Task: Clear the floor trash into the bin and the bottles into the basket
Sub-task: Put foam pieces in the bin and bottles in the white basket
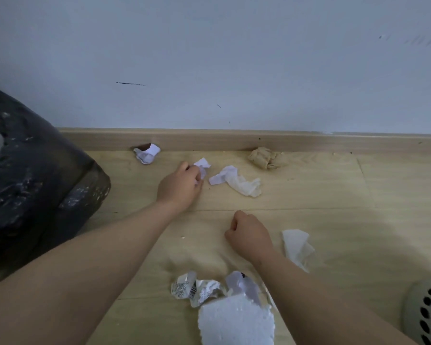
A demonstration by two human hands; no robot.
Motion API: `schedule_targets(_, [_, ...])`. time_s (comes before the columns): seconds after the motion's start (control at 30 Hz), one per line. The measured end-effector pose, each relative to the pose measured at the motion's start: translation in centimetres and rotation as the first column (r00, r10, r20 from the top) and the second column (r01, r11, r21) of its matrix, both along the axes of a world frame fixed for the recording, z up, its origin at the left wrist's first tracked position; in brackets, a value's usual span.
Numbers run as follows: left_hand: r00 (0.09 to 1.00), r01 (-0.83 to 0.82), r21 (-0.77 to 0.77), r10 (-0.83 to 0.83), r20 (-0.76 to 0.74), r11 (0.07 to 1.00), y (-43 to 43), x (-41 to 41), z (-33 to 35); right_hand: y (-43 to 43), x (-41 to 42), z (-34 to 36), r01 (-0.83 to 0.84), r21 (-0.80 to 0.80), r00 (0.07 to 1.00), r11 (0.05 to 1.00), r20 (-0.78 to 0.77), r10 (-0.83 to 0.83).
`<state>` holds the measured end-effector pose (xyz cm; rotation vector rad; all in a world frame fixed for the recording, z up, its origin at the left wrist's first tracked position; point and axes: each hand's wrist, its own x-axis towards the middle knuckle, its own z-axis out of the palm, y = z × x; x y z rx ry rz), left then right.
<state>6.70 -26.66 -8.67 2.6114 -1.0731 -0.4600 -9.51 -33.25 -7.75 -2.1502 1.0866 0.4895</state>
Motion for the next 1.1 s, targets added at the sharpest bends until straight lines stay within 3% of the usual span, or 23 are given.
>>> schedule_targets(0.17, [0.971,-0.121,0.019,0.123,-0.206,0.992,3.7,-2.3,0.7,-0.1,-0.4,0.0,0.023,0.023,0.999,0.999,0.041,-0.024])
schedule_targets(0.27, [0.877,-0.134,-0.049,0.095,-0.472,0.990,5.4,-3.1,1.7,0.1,-0.6,0.5,0.137,0.068,0.985,0.988,0.097,-0.143])
schedule_targets(0.33, [0.733,-0.156,-0.095,0.050,-0.679,0.983,6.0,-3.4,2.9,0.4,0.1,1.3,0.342,0.278,0.900,0.898,0.178,-0.398])
schedule_targets(0.4, [0.642,-0.153,-0.110,0.014,-0.767,0.982,6.3,-3.7,3.8,0.7,1.3,2.0,0.455,0.547,0.776,0.703,0.143,-0.614])
schedule_targets(0.47, [0.598,-0.152,-0.117,-0.003,-0.802,0.982,6.4,-3.9,4.4,1.3,2.3,2.4,0.438,0.673,0.748,0.595,0.094,-0.657])
schedule_targets(0.53, [0.573,-0.154,-0.112,-0.004,-0.819,0.982,6.3,-4.0,4.6,2.1,2.9,2.7,0.399,0.704,0.741,0.588,0.131,-0.659])
schedule_targets(0.7, [0.586,-0.165,-0.104,0.012,-0.810,0.981,6.6,-3.5,4.7,2.9,3.2,3.0,0.420,0.671,0.641,0.611,0.257,-0.723])
schedule_targets(0.8, [0.695,-0.197,-0.095,0.070,-0.716,0.976,6.8,-3.1,4.3,2.3,3.3,2.9,0.527,0.595,0.584,0.607,0.265,-0.767])
schedule_targets(0.9, [0.899,-0.262,-0.137,0.189,-0.396,0.955,6.7,-1.9,3.7,1.8,3.4,2.8,0.519,0.444,0.678,0.730,0.306,-0.668])
schedule_targets(0.97, [0.940,-0.286,-0.162,0.244,-0.237,0.944,6.3,-0.6,3.7,2.0,3.7,2.7,0.459,0.378,0.758,0.804,0.305,-0.576])
schedule_targets(1.1, [0.969,-0.245,-0.187,0.232,-0.090,0.951,4.8,2.7,3.1,2.4,4.4,2.3,0.335,0.311,0.849,0.889,0.310,-0.428])
